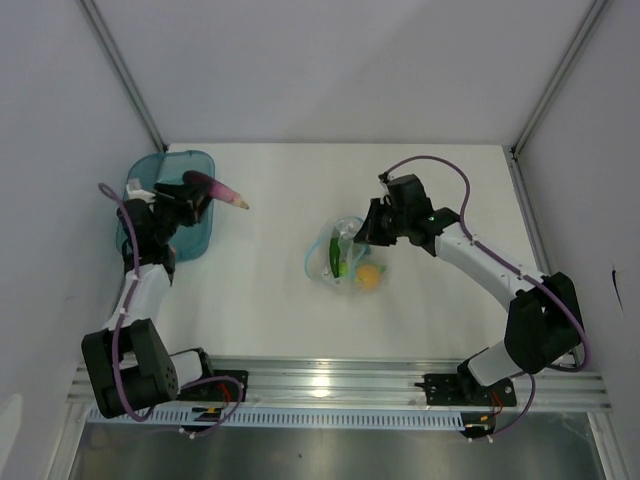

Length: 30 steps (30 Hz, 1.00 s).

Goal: Place the food in the zip-top bag and seal the zipper
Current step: Place the fake vegetable in the zipper food storage bag.

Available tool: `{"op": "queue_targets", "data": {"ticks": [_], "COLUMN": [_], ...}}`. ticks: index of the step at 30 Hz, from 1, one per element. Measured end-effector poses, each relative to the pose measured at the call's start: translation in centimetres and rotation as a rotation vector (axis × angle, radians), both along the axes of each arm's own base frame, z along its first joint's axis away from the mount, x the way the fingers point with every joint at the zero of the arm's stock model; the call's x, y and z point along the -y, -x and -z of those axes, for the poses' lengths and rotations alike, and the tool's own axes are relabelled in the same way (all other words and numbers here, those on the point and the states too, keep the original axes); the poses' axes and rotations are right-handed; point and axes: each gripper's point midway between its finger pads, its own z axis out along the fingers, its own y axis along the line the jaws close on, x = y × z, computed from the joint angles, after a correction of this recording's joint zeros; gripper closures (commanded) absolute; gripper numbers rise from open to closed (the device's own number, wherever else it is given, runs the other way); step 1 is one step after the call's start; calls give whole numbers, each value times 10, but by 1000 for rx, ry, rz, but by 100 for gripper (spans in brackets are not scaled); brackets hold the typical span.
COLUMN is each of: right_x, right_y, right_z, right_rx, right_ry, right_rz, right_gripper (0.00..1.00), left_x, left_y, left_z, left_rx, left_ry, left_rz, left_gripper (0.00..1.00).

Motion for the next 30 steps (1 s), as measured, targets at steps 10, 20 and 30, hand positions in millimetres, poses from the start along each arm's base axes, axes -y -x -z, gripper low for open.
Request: {"op": "queue_targets", "data": {"ticks": [10,20,30], "right_x": [-5,-11,-18], "right_y": [-14,-21,-21], "right_z": [-30,-40,-48], "right_rx": [68,76,131], "right_ry": [19,30,85], "right_rz": [22,27,29], "right_gripper": [100,100,100], "left_x": [136,200,247], "left_y": [60,137,139], "left_z": [-29,-41,-20], "left_rx": [258,463,255], "left_ry": [-82,-209,-221], "left_rz": [602,928,1137], "left_gripper": [100,99,99]}}
